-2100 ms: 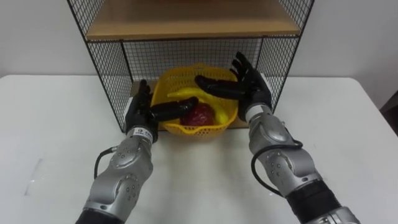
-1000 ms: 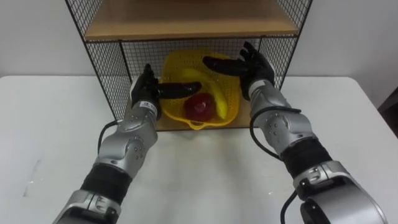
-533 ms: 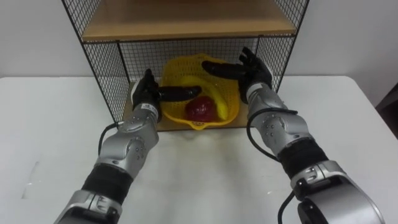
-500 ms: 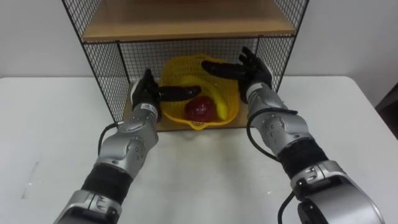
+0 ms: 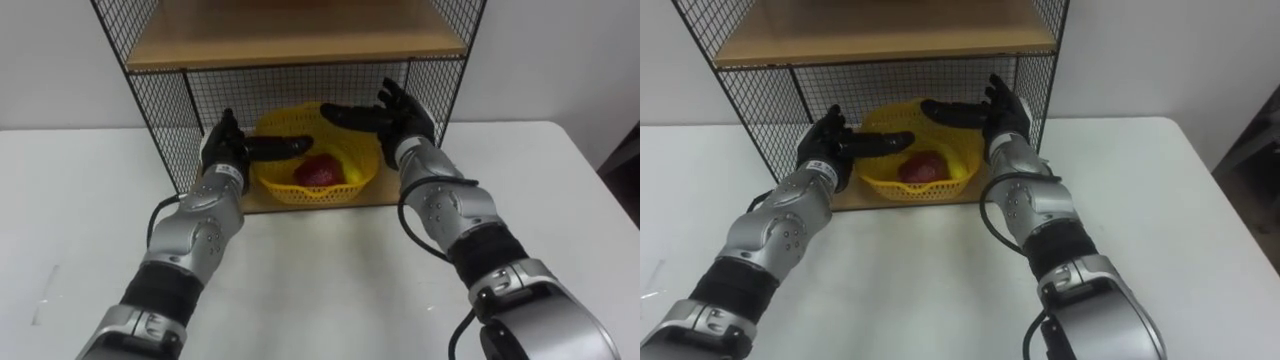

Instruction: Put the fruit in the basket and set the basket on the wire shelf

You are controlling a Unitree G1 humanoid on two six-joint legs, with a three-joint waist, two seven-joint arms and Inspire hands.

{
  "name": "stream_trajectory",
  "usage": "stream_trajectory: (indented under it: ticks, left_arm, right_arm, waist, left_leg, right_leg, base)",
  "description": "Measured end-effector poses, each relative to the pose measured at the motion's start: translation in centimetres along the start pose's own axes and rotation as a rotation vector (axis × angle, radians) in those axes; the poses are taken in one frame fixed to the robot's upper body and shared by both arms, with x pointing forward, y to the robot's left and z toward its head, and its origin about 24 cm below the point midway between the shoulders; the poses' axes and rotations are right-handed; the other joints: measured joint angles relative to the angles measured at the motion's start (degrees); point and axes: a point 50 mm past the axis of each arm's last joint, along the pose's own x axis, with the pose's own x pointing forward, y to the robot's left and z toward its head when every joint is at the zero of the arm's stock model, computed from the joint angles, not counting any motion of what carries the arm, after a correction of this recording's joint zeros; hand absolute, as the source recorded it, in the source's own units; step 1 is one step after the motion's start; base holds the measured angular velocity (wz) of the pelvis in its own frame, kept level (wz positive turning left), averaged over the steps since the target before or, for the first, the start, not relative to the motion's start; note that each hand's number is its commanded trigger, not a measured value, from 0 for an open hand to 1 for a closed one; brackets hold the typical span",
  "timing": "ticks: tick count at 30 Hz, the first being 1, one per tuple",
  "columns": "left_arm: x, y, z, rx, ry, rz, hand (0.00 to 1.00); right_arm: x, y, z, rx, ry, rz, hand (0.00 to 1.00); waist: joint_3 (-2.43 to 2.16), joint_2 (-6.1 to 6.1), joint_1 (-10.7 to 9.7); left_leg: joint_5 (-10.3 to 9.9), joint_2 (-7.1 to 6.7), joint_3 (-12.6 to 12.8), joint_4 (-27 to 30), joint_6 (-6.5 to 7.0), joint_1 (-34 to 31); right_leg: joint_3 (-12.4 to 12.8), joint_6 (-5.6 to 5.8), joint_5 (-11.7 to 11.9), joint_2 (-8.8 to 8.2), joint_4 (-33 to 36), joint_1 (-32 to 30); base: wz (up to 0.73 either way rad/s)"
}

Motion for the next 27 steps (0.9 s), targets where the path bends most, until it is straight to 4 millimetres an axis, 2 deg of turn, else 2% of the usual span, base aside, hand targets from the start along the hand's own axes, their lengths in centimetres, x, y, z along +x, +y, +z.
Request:
stream_trajectory:
  ticks: [4, 6, 8, 11, 21, 27]
  left_arm:
    - [0.1, 0.7, 0.6, -0.003, -0.017, 0.017, 0.0]
    - [0.0, 0.9, 0.9, 0.003, -0.032, 0.016, 0.0]
    - [0.0, 0.9, 1.5, 0.006, -0.052, 0.0, 0.0]
    - [-0.2, 1.1, 1.4, 0.025, -0.064, -0.015, 0.0]
    - [-0.8, 2.0, 1.1, -0.002, -0.085, -0.003, 0.0]
    - [-1.0, 2.2, 1.4, -0.02, -0.107, 0.015, 0.0]
  right_arm:
    - [-0.1, -0.8, -0.3, -0.02, 0.002, -0.011, 0.0]
    - [-0.2, -1.2, -0.3, -0.024, 0.0, -0.014, 0.0]
    - [-0.4, -1.4, -0.5, -0.024, -0.007, 0.0, 0.0]
    - [-0.8, -1.8, -0.8, -0.024, -0.012, 0.015, 0.0]
    - [-1.8, -2.2, -1.0, -0.118, -0.071, 0.049, 0.0]
    - [-1.9, -2.4, -0.8, -0.119, -0.08, 0.046, 0.0]
  waist:
    - [-0.21, 0.32, 0.1]
    - [-0.45, 0.68, 0.1]
    - [-0.98, 1.45, 0.1]
    - [-1.2, 1.8, 0.2]
    - [-1.87, 1.23, 0.8]
    - [-1.75, 0.58, 1.0]
  left_leg:
    - [0.0, -0.03, -0.1, 0.2, 0.0, 0.0]
    - [0.0, -0.04, -0.2, 0.2, -0.01, 0.0]
    - [0.0, -0.05, -0.3, 0.1, -0.03, 0.1]
    - [0.3, -0.09, -0.3, -0.6, -0.14, 1.5]
    - [0.8, -0.13, -0.4, -1.7, -0.62, 2.9]
    - [1.0, -0.11, -0.4, -1.9, -0.63, 2.8]
  right_leg:
    - [0.0, 0.0, 0.0, 0.05, -0.1, 0.0]
    - [-0.2, 0.0, 0.0, 0.04, -0.1, 0.1]
    - [-0.2, 0.0, 0.0, 0.0, -0.1, 0.2]
    - [-0.2, -0.03, 0.0, -0.37, -0.1, 1.3]
    - [0.0, -0.36, -0.6, -0.35, 0.1, 1.5]
    - [-0.1, -0.38, -0.6, -0.32, -0.1, 1.4]
  base:
    - [0.0]
    - [0.0]
    - [0.0]
    - [0.0]
    - [-0.01]
    - [0.01]
